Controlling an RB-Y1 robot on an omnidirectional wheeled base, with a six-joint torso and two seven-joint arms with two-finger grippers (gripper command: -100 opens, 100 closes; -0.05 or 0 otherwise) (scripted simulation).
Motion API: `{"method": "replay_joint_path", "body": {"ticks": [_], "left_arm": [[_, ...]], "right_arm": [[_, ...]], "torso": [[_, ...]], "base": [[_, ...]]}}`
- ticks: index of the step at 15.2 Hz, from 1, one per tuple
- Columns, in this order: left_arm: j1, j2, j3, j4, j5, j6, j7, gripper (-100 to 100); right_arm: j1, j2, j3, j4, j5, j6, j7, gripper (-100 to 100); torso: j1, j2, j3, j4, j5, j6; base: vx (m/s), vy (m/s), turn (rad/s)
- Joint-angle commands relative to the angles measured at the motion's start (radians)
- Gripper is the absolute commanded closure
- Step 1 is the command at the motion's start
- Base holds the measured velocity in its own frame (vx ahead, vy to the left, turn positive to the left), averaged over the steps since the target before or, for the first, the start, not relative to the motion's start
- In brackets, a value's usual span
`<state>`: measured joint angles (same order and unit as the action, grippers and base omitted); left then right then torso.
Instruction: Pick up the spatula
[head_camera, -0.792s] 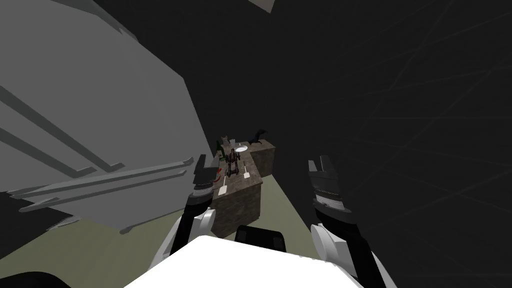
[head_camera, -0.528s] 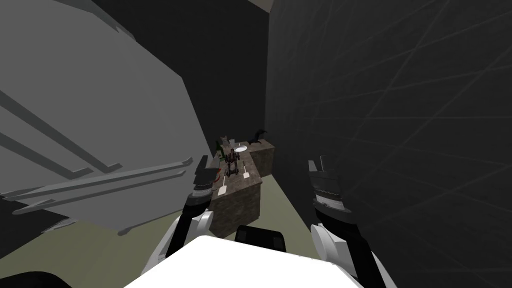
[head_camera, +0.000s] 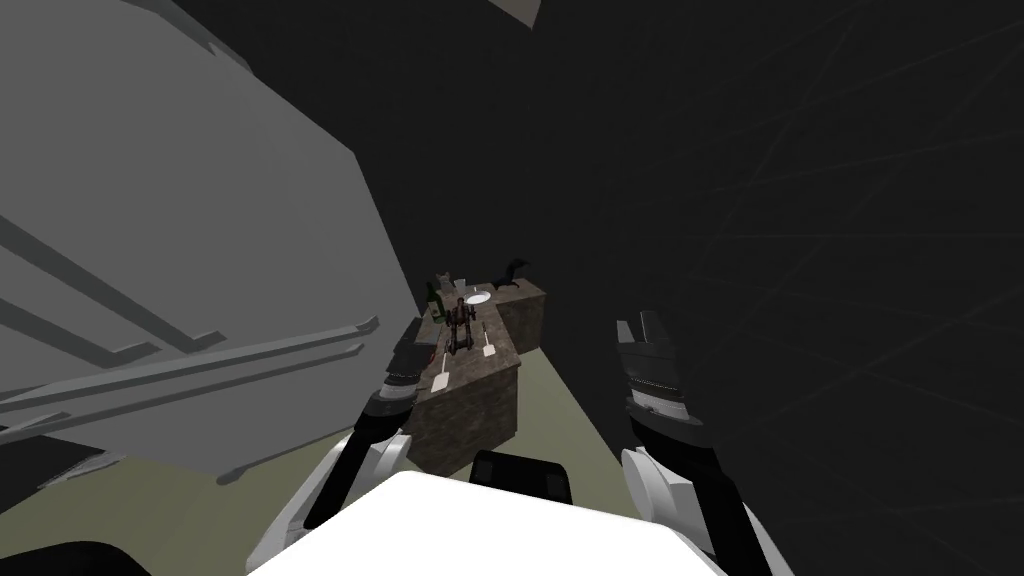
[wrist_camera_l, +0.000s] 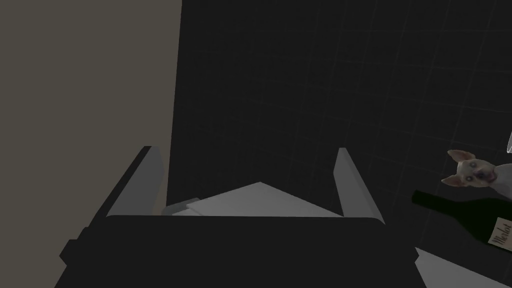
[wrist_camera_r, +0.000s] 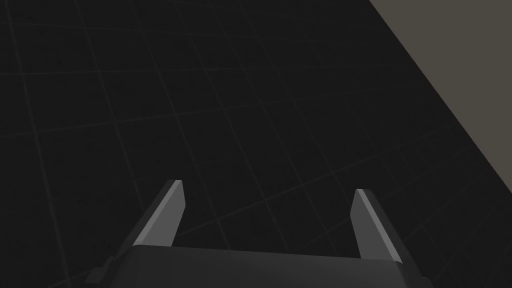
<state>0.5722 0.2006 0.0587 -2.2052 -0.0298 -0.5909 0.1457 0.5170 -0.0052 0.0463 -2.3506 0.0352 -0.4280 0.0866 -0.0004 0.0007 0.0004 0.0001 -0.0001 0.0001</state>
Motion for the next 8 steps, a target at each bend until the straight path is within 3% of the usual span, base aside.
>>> {"method": "replay_joint_path", "body": {"ticks": [1, 4, 5, 8], "left_arm": [[0.019, 0.05, 0.003, 0.025, 0.026, 0.013, -0.011, -100], [0.037, 0.119, 0.005, 0.043, 0.048, 0.024, -0.019, -100], [0.037, 0.12, 0.005, 0.043, 0.048, 0.024, -0.019, -100], [0.076, 0.199, 0.011, 0.083, 0.096, 0.049, -0.036, -100]], "right_arm": [[0.0, 0.0, 0.0, 0.0, 0.0, 0.0, 0.0, 0], [0.0, 0.0, 0.0, 0.0, 0.0, 0.0, 0.0, 0], [0.0, 0.0, 0.0, 0.0, 0.0, 0.0, 0.0, 0], [0.0, 0.0, 0.0, 0.0, 0.0, 0.0, 0.0, 0]], "torso": [[0.0, 0.0, 0.0, 0.0, 0.0, 0.0], [0.0, 0.0, 0.0, 0.0, 0.0, 0.0], [0.0, 0.0, 0.0, 0.0, 0.0, 0.0], [-0.001, -0.001, 0.0, 0.0, 0.0, 0.0]], "base": [[-0.003, -0.017, -0.061], [-0.003, -0.02, -0.08], [0.001, -0.015, -0.021], [0.002, -0.024, -0.082]]}}
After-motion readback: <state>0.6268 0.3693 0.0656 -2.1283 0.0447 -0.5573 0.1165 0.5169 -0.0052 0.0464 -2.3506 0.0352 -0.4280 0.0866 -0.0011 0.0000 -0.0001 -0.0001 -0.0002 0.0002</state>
